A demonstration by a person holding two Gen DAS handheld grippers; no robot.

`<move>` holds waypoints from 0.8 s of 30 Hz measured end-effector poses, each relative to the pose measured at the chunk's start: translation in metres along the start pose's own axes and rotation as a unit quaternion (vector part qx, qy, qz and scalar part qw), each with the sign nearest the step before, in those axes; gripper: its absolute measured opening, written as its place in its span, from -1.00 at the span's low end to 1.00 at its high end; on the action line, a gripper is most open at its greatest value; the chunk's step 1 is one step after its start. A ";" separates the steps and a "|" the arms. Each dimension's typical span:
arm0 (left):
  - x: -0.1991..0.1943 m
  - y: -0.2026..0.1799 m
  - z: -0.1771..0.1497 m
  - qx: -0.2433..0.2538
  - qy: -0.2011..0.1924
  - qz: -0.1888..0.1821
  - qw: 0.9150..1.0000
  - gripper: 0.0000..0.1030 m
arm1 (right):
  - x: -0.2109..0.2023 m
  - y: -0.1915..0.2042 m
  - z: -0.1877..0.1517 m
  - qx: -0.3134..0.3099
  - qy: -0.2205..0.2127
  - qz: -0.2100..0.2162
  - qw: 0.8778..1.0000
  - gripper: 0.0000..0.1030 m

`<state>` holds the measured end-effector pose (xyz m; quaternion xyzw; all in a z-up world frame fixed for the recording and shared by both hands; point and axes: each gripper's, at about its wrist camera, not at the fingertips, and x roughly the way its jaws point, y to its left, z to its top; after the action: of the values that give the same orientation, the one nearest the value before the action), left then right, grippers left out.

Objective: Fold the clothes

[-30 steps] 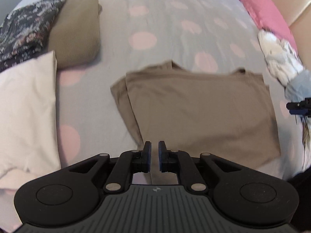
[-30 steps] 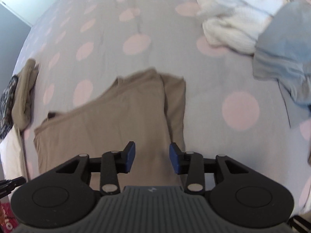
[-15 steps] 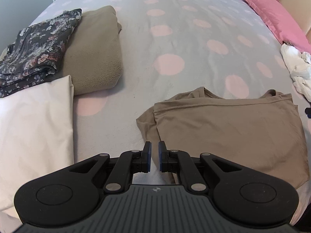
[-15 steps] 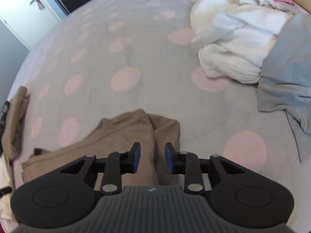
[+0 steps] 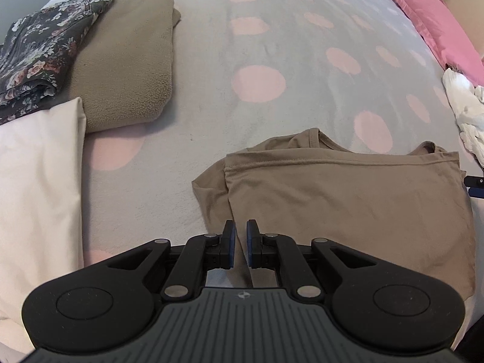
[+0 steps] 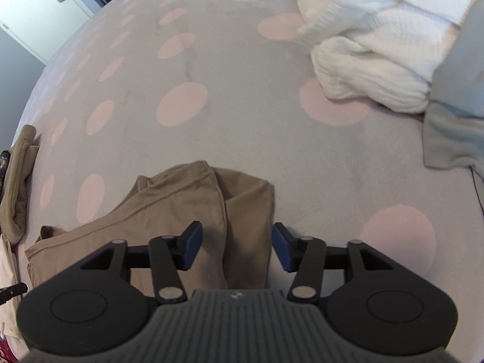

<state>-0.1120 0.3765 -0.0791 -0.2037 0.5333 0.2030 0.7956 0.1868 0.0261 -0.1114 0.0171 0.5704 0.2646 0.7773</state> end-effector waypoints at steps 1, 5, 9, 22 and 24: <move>0.002 -0.001 0.000 0.001 0.002 0.002 1.000 -0.84 | 0.004 0.001 0.000 -0.004 0.005 -0.002 1.000 0.36; 0.005 0.000 0.001 0.003 0.006 0.006 1.000 -0.81 | 0.017 -0.001 -0.001 -0.004 0.012 -0.011 1.000 0.36; 0.004 0.002 0.002 -0.001 0.005 0.005 1.000 -0.80 | 0.018 0.004 -0.002 -0.017 0.011 -0.022 1.000 -0.17; -0.018 0.005 -0.003 0.006 -0.020 -0.006 1.000 -0.81 | -0.027 0.059 -0.004 -0.080 -0.011 0.026 0.996 -0.88; -0.023 0.006 -0.004 0.007 -0.025 -0.008 1.000 -0.81 | -0.039 0.076 -0.006 -0.093 -0.013 0.038 0.995 -0.88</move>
<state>-0.1266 0.3767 -0.0600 -0.1970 0.5131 0.1980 0.8116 0.1438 0.0731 -0.0539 -0.0306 0.5324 0.3453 0.7722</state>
